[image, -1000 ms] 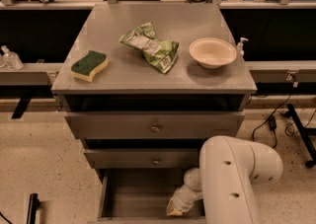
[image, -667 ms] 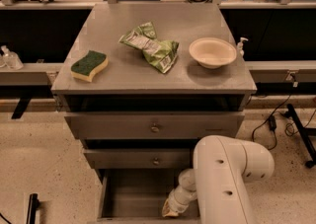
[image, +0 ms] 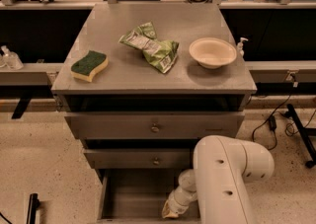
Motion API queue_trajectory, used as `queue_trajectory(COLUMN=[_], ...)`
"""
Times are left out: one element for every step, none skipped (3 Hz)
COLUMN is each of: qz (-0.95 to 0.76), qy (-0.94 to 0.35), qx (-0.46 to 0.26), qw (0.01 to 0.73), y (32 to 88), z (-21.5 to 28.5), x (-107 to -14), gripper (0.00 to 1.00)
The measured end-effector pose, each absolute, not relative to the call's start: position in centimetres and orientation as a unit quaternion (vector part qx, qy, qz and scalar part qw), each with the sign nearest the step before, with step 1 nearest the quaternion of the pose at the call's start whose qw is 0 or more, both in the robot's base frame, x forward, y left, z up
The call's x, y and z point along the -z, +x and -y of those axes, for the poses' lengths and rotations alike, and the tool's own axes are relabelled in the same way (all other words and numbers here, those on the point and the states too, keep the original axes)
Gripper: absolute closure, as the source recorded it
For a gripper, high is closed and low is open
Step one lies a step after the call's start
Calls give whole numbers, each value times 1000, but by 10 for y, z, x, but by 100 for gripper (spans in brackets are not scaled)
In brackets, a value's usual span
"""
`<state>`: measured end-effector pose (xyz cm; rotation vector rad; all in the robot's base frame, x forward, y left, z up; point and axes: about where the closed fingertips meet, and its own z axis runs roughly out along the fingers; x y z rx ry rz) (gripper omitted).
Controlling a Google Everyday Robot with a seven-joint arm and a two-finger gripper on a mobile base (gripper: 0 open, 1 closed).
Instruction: Open bottom drawer
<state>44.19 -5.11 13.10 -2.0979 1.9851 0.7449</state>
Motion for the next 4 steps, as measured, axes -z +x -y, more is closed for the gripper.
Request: queue_trajectory(qz=[-663,-663,-663,-663], qy=[-701,-701,-701,-701], qx=[-249,-249,-249,-249], qw=[79,79,79,79], y=[443,444,444,444], z=[51,52,52,52], x=[-131,-131,-131,-131], gripper=[100,100,100,100])
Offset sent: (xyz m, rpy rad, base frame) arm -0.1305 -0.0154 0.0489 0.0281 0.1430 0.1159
